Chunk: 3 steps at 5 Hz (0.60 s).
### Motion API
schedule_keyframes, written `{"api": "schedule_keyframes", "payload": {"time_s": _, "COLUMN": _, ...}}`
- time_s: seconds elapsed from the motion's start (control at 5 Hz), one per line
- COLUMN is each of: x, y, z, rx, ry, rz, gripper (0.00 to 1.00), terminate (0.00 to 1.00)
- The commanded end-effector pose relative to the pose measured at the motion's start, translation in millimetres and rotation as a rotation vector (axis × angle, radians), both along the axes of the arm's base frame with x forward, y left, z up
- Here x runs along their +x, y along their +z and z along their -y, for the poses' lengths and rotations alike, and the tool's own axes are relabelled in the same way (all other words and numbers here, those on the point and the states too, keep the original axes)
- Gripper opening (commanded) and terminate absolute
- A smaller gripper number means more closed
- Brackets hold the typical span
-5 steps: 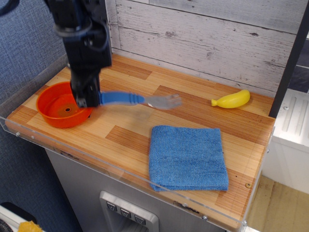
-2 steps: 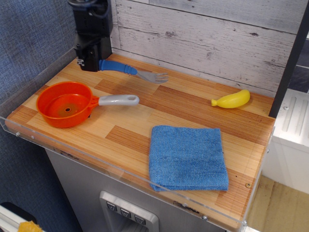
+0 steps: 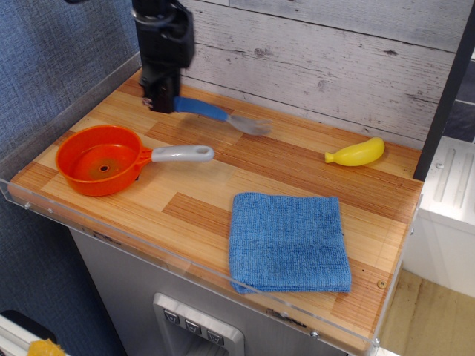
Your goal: Moved blue fork to the top left of table
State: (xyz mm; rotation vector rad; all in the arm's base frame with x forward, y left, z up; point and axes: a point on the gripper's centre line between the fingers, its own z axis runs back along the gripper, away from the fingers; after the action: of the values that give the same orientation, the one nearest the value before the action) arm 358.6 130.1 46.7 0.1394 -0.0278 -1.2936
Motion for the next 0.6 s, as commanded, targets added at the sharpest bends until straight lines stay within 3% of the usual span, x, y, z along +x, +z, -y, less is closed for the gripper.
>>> {"api": "schedule_keyframes", "payload": {"time_s": 0.0, "x": 26.9, "y": 2.9, "z": 4.0, "rx": 0.098, "ry": -0.05, "rz": 0.046, "gripper": 0.0, "terminate": 0.0}}
{"api": "schedule_keyframes", "payload": {"time_s": 0.2, "x": 26.9, "y": 1.9, "z": -0.7, "rx": 0.103, "ry": -0.01, "rz": 0.044, "gripper": 0.0, "terminate": 0.0}}
{"api": "schedule_keyframes", "payload": {"time_s": 0.4, "x": 25.8, "y": 0.7, "z": -4.8, "rx": 0.107, "ry": 0.015, "rz": 0.045, "gripper": 1.0, "terminate": 0.0}}
